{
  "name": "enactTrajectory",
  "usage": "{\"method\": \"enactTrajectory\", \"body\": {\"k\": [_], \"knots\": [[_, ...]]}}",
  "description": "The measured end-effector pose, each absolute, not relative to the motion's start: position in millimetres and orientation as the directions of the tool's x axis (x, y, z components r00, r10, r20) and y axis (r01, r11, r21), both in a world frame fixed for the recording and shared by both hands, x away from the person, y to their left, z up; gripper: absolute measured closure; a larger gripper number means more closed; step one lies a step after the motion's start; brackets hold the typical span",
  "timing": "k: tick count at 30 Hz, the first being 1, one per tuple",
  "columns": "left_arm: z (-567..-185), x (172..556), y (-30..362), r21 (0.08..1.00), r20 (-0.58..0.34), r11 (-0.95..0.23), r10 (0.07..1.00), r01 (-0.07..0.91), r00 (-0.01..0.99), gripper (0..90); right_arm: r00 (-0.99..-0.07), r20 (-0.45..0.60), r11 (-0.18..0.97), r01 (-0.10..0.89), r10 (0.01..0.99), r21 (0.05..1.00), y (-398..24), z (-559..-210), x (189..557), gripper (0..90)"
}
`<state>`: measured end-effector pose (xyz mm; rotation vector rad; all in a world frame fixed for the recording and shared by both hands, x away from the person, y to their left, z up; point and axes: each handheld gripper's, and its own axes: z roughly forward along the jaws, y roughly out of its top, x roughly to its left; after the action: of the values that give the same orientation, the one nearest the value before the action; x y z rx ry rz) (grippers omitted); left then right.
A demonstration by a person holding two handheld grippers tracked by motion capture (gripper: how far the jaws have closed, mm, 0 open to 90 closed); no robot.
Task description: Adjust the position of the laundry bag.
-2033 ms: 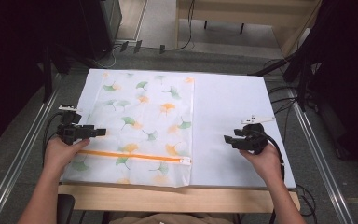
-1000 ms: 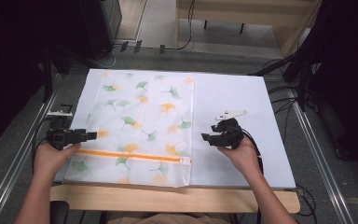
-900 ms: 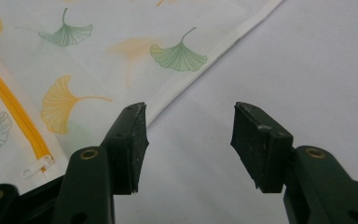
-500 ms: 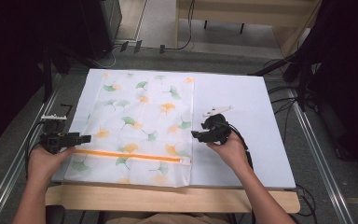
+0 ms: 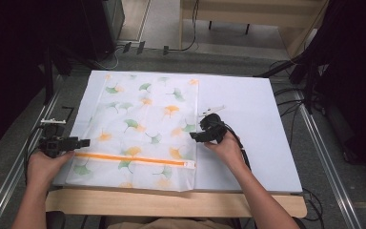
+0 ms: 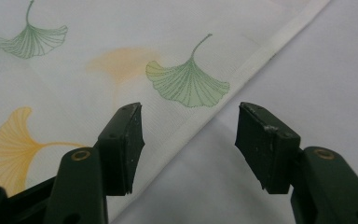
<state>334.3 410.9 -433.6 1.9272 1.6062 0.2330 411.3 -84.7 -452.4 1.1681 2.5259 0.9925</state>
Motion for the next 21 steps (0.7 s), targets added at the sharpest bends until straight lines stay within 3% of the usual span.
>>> {"method": "enactTrajectory", "body": {"k": [18, 21], "knots": [[-439.7, 339.8, 408.2, 0.552, -0.229, -0.074, 0.944, 0.830, 0.236, 38.5, -0.664, 0.089, 0.476, 0.616, 0.742, 0.628, -66.5, -465.3, 424.8, 40.4], [-439.3, 339.8, 407.8, 0.545, -0.249, -0.064, 0.940, 0.836, 0.234, 42.7, -0.668, 0.086, 0.475, 0.608, 0.739, 0.636, -60.8, -466.0, 424.6, 42.0]]}}
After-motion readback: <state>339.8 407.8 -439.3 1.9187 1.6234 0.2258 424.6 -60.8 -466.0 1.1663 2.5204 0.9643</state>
